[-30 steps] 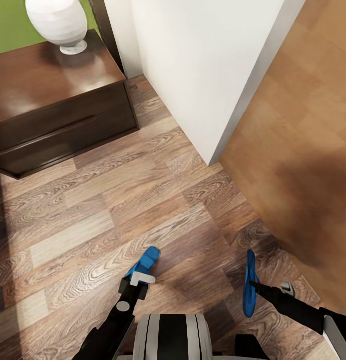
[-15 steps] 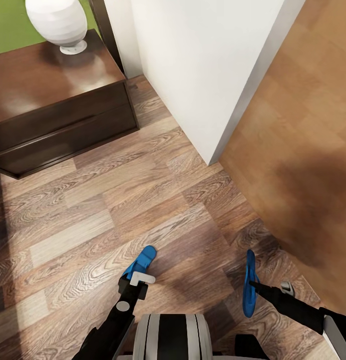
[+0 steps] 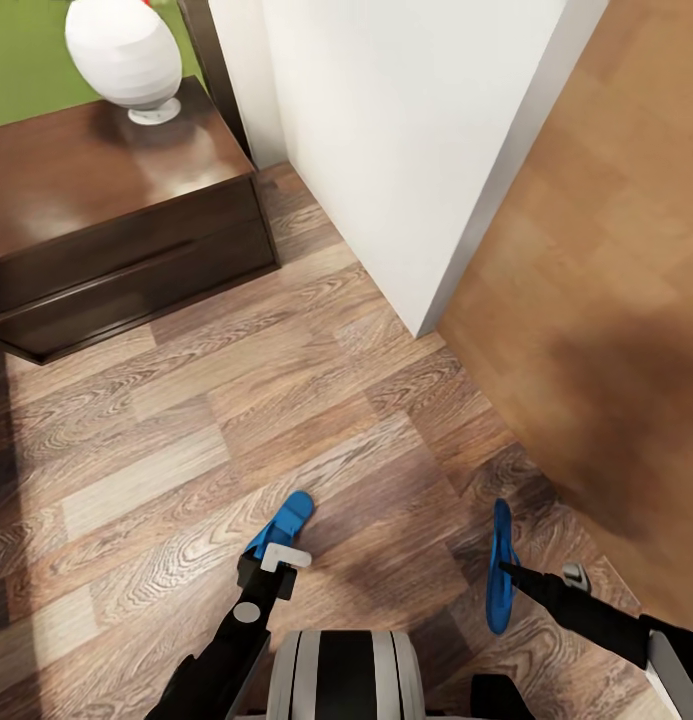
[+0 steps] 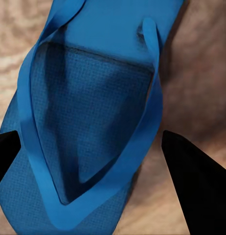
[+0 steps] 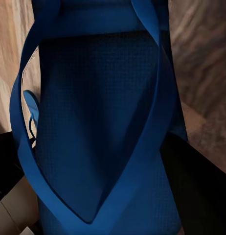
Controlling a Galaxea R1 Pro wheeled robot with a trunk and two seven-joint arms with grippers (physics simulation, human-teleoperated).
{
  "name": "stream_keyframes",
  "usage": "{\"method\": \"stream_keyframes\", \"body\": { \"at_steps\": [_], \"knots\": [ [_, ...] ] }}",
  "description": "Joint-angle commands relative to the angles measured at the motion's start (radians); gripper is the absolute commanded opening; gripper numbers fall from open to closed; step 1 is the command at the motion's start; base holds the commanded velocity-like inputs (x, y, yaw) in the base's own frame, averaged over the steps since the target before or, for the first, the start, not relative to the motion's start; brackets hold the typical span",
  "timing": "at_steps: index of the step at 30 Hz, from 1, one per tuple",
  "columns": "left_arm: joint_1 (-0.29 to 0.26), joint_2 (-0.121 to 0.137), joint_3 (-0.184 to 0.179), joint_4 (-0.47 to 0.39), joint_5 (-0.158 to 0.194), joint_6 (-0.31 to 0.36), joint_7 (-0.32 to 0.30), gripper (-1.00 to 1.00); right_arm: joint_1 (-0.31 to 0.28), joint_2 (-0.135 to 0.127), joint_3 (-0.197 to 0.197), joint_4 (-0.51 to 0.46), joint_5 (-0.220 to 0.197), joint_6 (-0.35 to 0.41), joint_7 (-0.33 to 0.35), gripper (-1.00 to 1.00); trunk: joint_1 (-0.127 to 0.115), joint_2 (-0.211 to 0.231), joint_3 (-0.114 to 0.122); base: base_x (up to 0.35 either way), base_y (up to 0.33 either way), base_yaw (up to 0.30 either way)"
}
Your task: In the bedroom, move the book from the bed onto either nightstand, and place the two sandals side by side next to the bed.
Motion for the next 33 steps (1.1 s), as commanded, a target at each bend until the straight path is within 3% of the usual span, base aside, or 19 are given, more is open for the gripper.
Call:
{"method": "stream_keyframes", "body": {
  "at_steps": [1,16,23,26,29,30,31,33],
  "knots": [
    [0.000,0.000,-0.003,-0.001,-0.009,0.007,0.005,-1.00,0.000,0.000,-0.001,0.000,-0.001,0.005,0.000,-1.00,-0.001,0.000,0.003,0.000,0.000,0.000],
    [0.000,0.001,-0.001,-0.006,-0.009,0.009,-0.019,-1.00,0.000,0.000,-0.001,0.000,-0.001,0.005,0.000,-1.00,-0.007,0.004,0.061,0.000,0.000,0.000],
    [0.000,0.008,0.014,-0.056,0.013,0.014,-0.211,-1.00,0.000,0.000,0.000,0.000,-0.001,0.005,0.000,-1.00,-0.010,0.005,0.089,0.000,0.000,0.000],
    [0.000,0.035,0.056,-0.114,0.081,0.018,-0.317,-1.00,0.000,0.000,-0.001,0.000,-0.001,0.005,0.000,-1.00,-0.012,0.006,0.100,0.000,0.000,0.000],
    [0.000,0.097,0.135,-0.167,0.172,0.021,-0.449,-1.00,0.000,0.000,-0.001,0.000,-0.001,0.005,0.000,-1.00,-0.013,0.007,0.112,0.000,0.000,0.000],
    [0.000,0.109,0.149,-0.173,0.188,0.024,-0.474,-1.00,0.000,0.000,0.000,0.000,-0.001,0.005,0.000,-1.00,-0.014,0.007,0.116,0.000,0.000,0.000],
    [0.000,0.139,0.186,-0.185,0.235,0.044,-0.550,-1.00,0.000,0.000,0.000,0.000,-0.001,0.005,0.000,-1.00,-0.014,0.007,0.119,0.000,0.000,0.000],
    [0.000,0.163,0.219,-0.192,0.276,0.073,-0.615,-1.00,0.000,0.000,0.000,0.000,0.000,0.005,0.000,-1.00,-0.015,0.008,0.127,0.000,0.000,0.000]
  ]
}}
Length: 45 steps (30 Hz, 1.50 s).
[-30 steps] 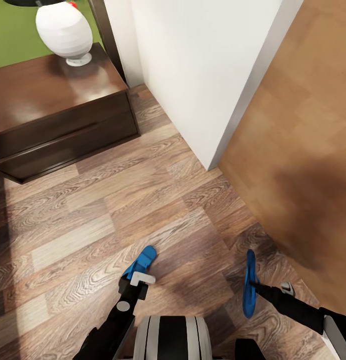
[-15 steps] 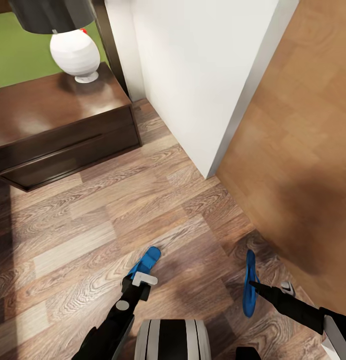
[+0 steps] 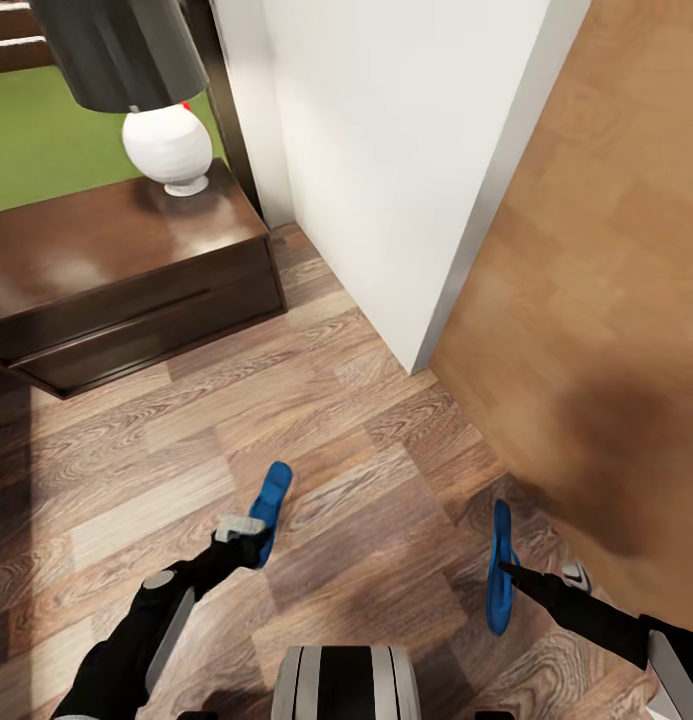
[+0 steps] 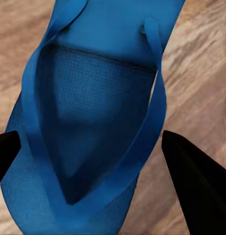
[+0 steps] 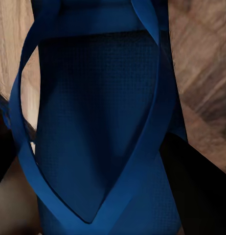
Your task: In the bedroom, move the book from the bed onto either nightstand, and place the two sandals side by side next to the bed.
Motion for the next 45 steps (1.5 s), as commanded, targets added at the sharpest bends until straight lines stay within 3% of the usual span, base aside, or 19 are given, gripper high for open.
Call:
{"method": "stream_keyframes", "body": {
  "at_steps": [1,3,5,8,12,16,19,21,26,27,28,30,33,42,45],
  "knots": [
    [0.000,0.013,0.021,-0.004,0.031,0.026,-0.040,-1.00,0.000,0.000,-0.001,0.000,-0.002,0.005,0.000,-1.00,-0.001,0.000,0.003,0.000,0.000,0.000],
    [0.000,0.038,0.073,-0.006,0.063,0.043,-0.095,-1.00,0.000,0.000,-0.001,0.000,-0.001,0.004,0.000,-1.00,-0.001,0.001,0.011,0.000,0.000,0.000],
    [0.000,0.069,0.150,-0.006,0.099,0.052,-0.152,-1.00,0.000,0.000,-0.001,0.000,-0.001,0.004,0.000,-1.00,-0.002,0.001,0.019,0.000,0.000,0.000],
    [0.002,0.116,0.260,-0.004,0.150,0.075,-0.292,-1.00,0.000,0.001,-0.001,0.001,0.000,0.005,0.000,-1.00,-0.004,0.002,0.030,0.000,0.000,0.000],
    [0.006,0.137,0.310,0.001,0.169,0.147,-0.434,-1.00,0.000,0.001,0.003,0.001,0.006,0.003,-0.001,-1.00,-0.005,0.003,0.046,0.000,0.000,0.000],
    [0.009,0.141,0.321,0.017,0.174,0.175,-0.480,-1.00,0.000,0.001,0.009,0.003,0.008,-0.003,-0.002,-1.00,-0.007,0.004,0.061,0.000,0.000,0.000],
    [0.010,0.153,0.323,0.033,0.176,0.182,-0.582,-1.00,0.000,0.002,0.011,0.011,0.012,-0.007,-0.003,-1.00,-0.009,0.004,0.073,0.000,0.000,0.000],
    [0.011,0.155,0.323,0.061,0.175,0.182,-0.612,-1.00,0.001,0.002,0.011,0.015,0.030,-0.009,-0.003,-1.00,-0.010,0.005,0.081,0.000,0.000,0.000],
    [0.011,0.160,0.323,0.179,0.172,0.178,-0.653,-1.00,0.006,0.002,0.012,0.084,0.197,-0.081,0.000,-1.00,-0.012,0.006,0.100,0.000,0.000,0.000],
    [0.011,0.161,0.323,0.195,0.171,0.176,-0.657,-1.00,0.007,0.002,0.012,0.092,0.212,-0.095,0.001,-1.00,-0.012,0.006,0.104,0.000,0.000,0.000],
    [0.012,0.162,0.324,0.255,0.169,0.163,-0.670,-1.00,0.007,0.002,0.012,0.122,0.244,-0.143,0.001,-1.00,-0.013,0.006,0.108,0.000,0.000,0.000],
    [0.012,0.164,0.323,0.347,0.167,0.097,-0.685,-1.00,0.008,0.002,0.012,0.204,0.268,-0.239,0.002,-1.00,-0.014,0.007,0.116,0.000,0.000,0.000],
    [0.014,0.166,0.322,0.403,0.169,0.017,-0.690,-1.00,0.009,0.002,0.012,0.323,0.279,-0.328,0.002,-1.00,-0.015,0.008,0.127,0.000,0.000,0.000],
    [0.014,0.165,0.320,0.481,0.167,-0.037,-0.686,-1.00,0.009,0.003,0.012,0.419,0.287,-0.371,-0.001,-1.00,-0.019,0.010,0.162,0.000,0.000,0.000],
    [0.014,0.165,0.321,0.485,0.167,-0.046,-0.686,-1.00,0.009,0.003,0.012,0.449,0.293,-0.441,-0.001,-1.00,-0.020,0.010,0.174,0.000,0.000,0.000]
  ]
}}
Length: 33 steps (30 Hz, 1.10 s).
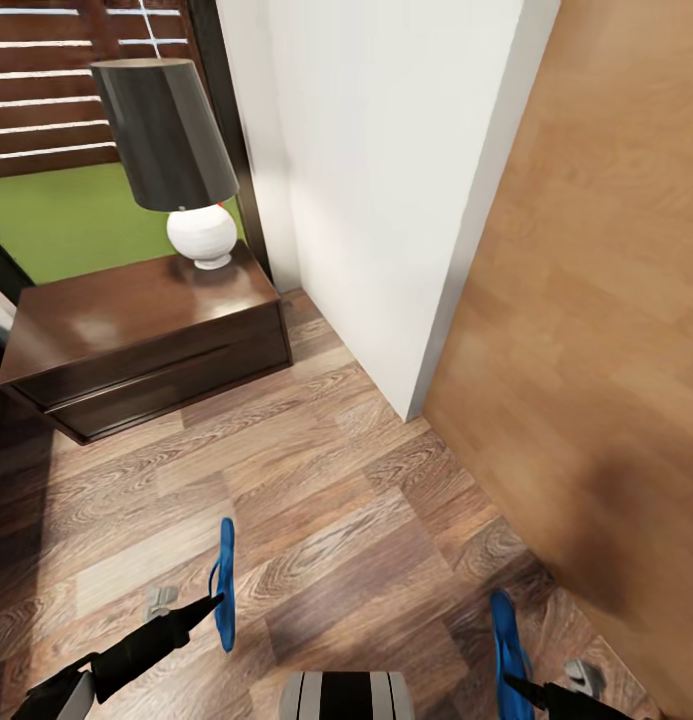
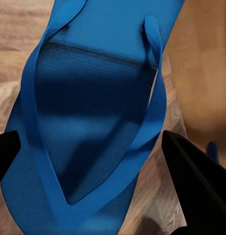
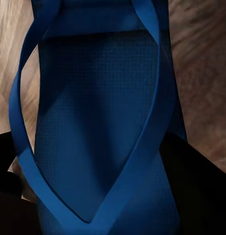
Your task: In the bedroom, move the book from the bed onto either nightstand, and place the two sandals side by side next to the bed.
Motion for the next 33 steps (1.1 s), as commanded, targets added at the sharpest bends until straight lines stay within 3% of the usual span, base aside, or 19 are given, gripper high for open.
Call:
{"method": "stream_keyframes", "body": {
  "at_steps": [1,33],
  "knots": [
    [0.000,-0.002,0.000,0.001,0.003,0.009,-0.004,-1.00,0.000,0.000,-0.002,0.009,-0.005,-0.038,0.000,-1.00,-0.001,0.000,0.003,0.000,0.000,0.000],
    [0.000,-0.006,-0.003,0.006,0.003,0.008,-0.004,-1.00,-0.001,0.000,-0.002,0.012,-0.009,-0.052,0.003,-1.00,-0.015,0.008,0.127,0.000,0.000,0.000]
  ]
}}
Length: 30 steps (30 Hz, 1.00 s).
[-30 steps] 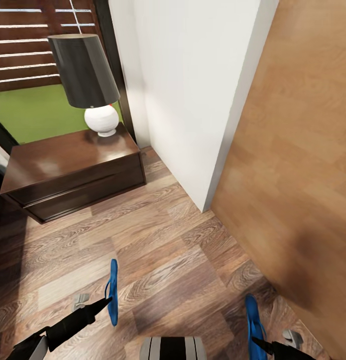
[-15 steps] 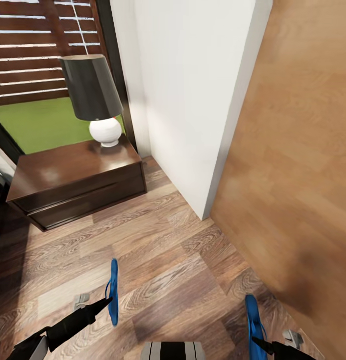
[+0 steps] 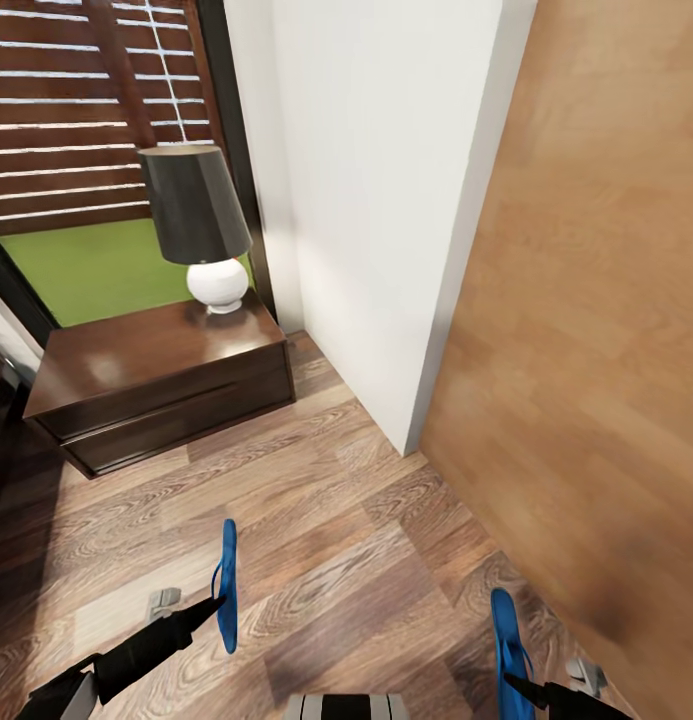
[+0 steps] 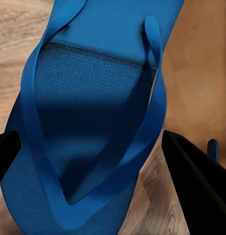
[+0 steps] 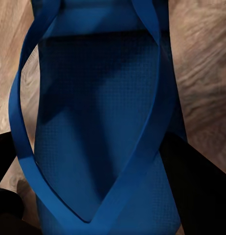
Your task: In the bedroom, move the book from the bed onto either nightstand, and place the two sandals side by side next to the bed.
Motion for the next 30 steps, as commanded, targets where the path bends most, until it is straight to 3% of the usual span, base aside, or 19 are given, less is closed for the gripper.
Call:
{"method": "stream_keyframes", "body": {
  "at_steps": [1,30],
  "knots": [
    [0.000,0.000,0.001,0.005,0.003,0.010,-0.004,-1.00,0.000,0.000,-0.002,0.000,-0.005,0.010,0.002,-1.00,-0.001,0.000,0.003,0.000,0.000,0.000],
    [0.000,0.002,0.001,0.022,-0.006,0.010,-0.005,-1.00,0.000,-0.001,-0.003,0.000,-0.005,0.010,-0.001,-1.00,-0.014,0.007,0.115,0.000,0.000,0.000]
  ]
}}
